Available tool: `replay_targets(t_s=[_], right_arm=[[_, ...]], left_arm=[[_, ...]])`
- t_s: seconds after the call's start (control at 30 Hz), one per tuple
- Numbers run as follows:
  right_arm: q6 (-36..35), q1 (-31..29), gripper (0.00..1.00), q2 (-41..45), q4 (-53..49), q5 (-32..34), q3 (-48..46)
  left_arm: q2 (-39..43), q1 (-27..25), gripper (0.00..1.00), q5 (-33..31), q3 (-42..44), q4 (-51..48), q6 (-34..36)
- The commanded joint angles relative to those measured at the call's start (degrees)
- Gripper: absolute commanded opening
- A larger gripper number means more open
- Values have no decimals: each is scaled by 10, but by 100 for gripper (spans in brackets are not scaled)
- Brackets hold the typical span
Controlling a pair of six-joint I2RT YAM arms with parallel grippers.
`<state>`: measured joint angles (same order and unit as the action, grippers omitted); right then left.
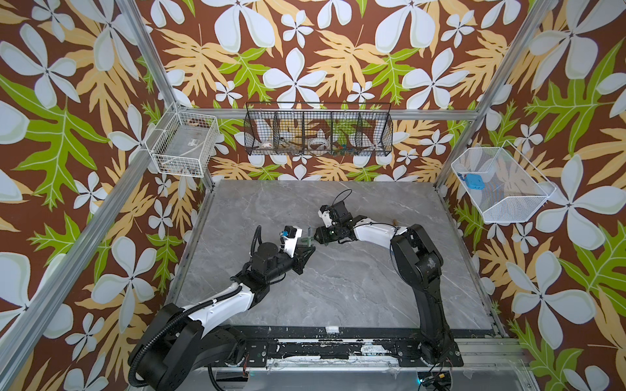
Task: Insert the pens into the pen caps
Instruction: 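Lower the right gripper onto a green cap and close on it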
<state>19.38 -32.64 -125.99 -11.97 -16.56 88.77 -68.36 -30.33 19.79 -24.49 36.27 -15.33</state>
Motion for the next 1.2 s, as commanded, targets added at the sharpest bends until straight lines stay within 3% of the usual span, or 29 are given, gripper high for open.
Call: replay_targets(t_s=[0.0, 0.4, 0.77, 1.0, 1.17], right_arm=[[-13, -2, 55, -12, -26, -17, 12], [-68, -21, 49, -26, -57, -117, 26], [-90, -21, 47, 37, -117, -87, -31], [-64, -21, 49, 97, -135, -64, -51], [-46, -21, 52, 109, -181, -1, -39]], left_arm=[[-1, 0, 0, 6, -5, 10, 5], [2, 0, 0, 5, -6, 3, 9], [9, 0, 0, 1, -4, 2, 10], [13, 0, 0, 1, 0, 6, 10], [17, 0, 0, -1, 4, 11, 9]])
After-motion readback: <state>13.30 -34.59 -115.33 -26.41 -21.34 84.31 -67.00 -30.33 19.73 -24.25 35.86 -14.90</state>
